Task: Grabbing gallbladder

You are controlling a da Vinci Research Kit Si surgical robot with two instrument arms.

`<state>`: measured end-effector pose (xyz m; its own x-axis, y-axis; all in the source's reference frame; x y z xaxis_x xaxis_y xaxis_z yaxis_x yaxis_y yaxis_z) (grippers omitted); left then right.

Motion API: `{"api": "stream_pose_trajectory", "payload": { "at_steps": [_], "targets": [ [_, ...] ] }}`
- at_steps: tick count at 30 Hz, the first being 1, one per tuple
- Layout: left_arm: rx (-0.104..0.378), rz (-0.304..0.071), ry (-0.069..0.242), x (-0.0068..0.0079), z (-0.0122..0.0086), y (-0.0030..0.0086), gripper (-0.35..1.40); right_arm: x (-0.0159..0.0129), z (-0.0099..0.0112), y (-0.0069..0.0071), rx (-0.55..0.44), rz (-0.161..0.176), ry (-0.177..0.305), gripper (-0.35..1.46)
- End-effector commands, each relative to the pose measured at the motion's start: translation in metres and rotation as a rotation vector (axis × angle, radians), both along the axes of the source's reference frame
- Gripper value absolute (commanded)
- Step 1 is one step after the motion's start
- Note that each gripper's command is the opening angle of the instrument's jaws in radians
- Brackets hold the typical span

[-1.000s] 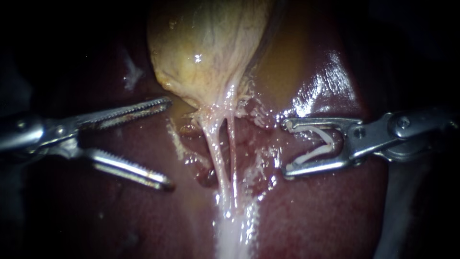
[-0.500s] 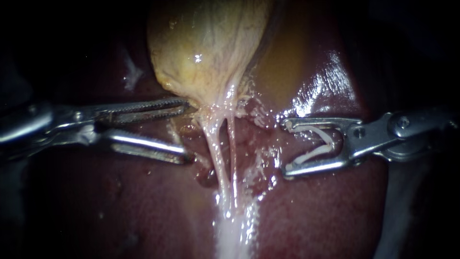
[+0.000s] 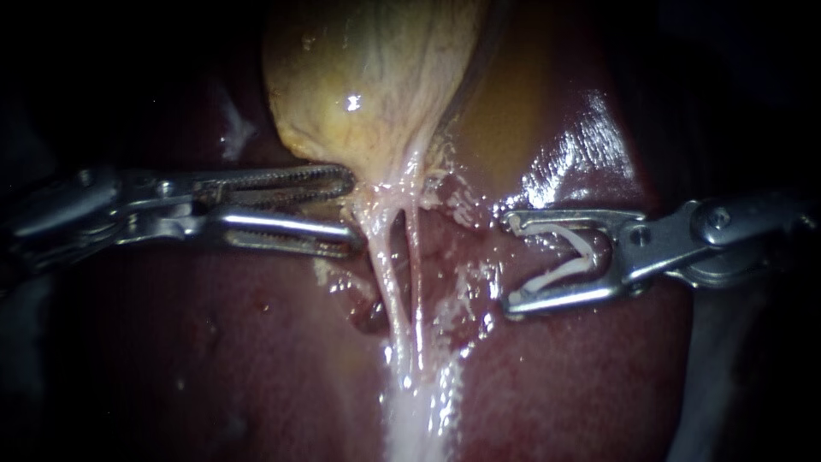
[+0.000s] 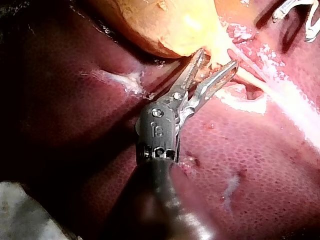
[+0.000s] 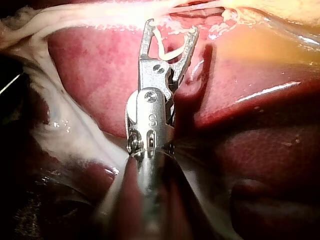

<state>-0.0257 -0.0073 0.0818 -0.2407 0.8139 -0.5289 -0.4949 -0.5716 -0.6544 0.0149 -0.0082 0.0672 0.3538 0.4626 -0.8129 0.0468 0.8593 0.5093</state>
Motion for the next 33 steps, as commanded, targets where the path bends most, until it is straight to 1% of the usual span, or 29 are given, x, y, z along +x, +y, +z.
{"api": "stream_pose_trajectory", "payload": {
  "at_steps": [1, 2, 3, 5, 7, 9, 10, 11, 12, 14, 16, 17, 20, 21, 22, 25, 30, 33],
  "targets": [
    [0.010, -0.008, 0.000, -0.0001, 0.0001, 0.0001, 0.31, 0.0000, 0.0000, 0.0000, 0.000, 0.000, 0.000, 0.50],
    [0.015, -0.012, 0.000, -0.0001, 0.0002, 0.0002, 0.31, 0.0000, 0.0000, 0.0000, 0.000, 0.000, 0.000, 0.50],
    [0.030, -0.022, -0.001, -0.0002, 0.0004, 0.0003, 0.31, 0.0000, 0.0000, 0.0000, 0.000, 0.000, 0.000, 0.50],
    [0.039, -0.029, -0.001, -0.0004, 0.0005, 0.0004, 0.29, 0.0001, 0.0000, 0.0000, 0.000, 0.000, 0.000, 0.50],
    [0.084, -0.058, -0.005, -0.0005, 0.0006, 0.0005, 0.25, 0.0001, 0.0000, 0.0000, 0.000, 0.000, 0.000, 0.50],
    [0.117, -0.073, -0.011, -0.0006, 0.0007, 0.0005, 0.22, 0.0001, 0.0000, 0.0000, 0.000, 0.000, 0.000, 0.50],
    [0.155, -0.088, -0.019, -0.0006, 0.0007, 0.0006, 0.19, 0.0001, 0.0000, 0.0000, 0.000, 0.000, 0.000, 0.50],
    [0.180, -0.093, -0.022, -0.0006, 0.0007, 0.0006, 0.12, 0.0001, 0.0000, 0.0000, 0.000, 0.000, 0.000, 0.50],
    [0.191, -0.097, -0.027, -0.0006, 0.0008, 0.0006, 0.10, 0.0001, 0.0000, 0.0000, 0.000, 0.000, 0.000, 0.50],
    [0.191, -0.096, -0.028, -0.0006, 0.0011, 0.0008, 0.09, 0.0001, 0.0000, 0.0000, 0.000, 0.000, 0.000, 0.50],
    [0.206, -0.104, -0.030, -0.0004, 0.0013, 0.0010, 0.04, 0.0001, 0.0000, 0.0000, 0.000, 0.000, 0.000, 0.50],
    [0.206, -0.104, -0.030, -0.0003, 0.0014, 0.0010, 0.02, 0.0001, 0.0000, 0.0000, 0.000, 0.000, 0.000, 0.50],
    [0.216, -0.109, -0.031, -0.0001, 0.0016, 0.0012, 0.00, 0.0001, 0.0000, 0.0000, 0.000, 0.000, 0.000, 0.50],
    [0.221, -0.112, -0.031, 0.0000, 0.0016, 0.0012, -0.05, 0.0001, 0.0000, 0.0000, 0.000, 0.000, 0.000, 0.50],
    [0.231, -0.118, -0.032, 0.0000, 0.0016, 0.0012, -0.16, 0.0001, 0.0000, 0.0000, 0.000, 0.000, 0.000, 0.50],
    [0.241, -0.125, -0.036, 0.0001, 0.0016, 0.0013, -0.35, 0.0001, 0.0000, 0.0000, 0.000, 0.000, 0.000, 0.50],
    [0.264, -0.136, -0.039, 0.0005, 0.0011, 0.0014, -0.35, 0.0001, 0.0000, 0.0000, 0.000, 0.000, 0.000, 0.50],
    [0.274, -0.119, -0.048, 0.0005, 0.0007, 0.0013, -0.35, 0.0001, 0.0000, 0.0000, 0.000, 0.000, 0.000, 0.50]
  ]
}}
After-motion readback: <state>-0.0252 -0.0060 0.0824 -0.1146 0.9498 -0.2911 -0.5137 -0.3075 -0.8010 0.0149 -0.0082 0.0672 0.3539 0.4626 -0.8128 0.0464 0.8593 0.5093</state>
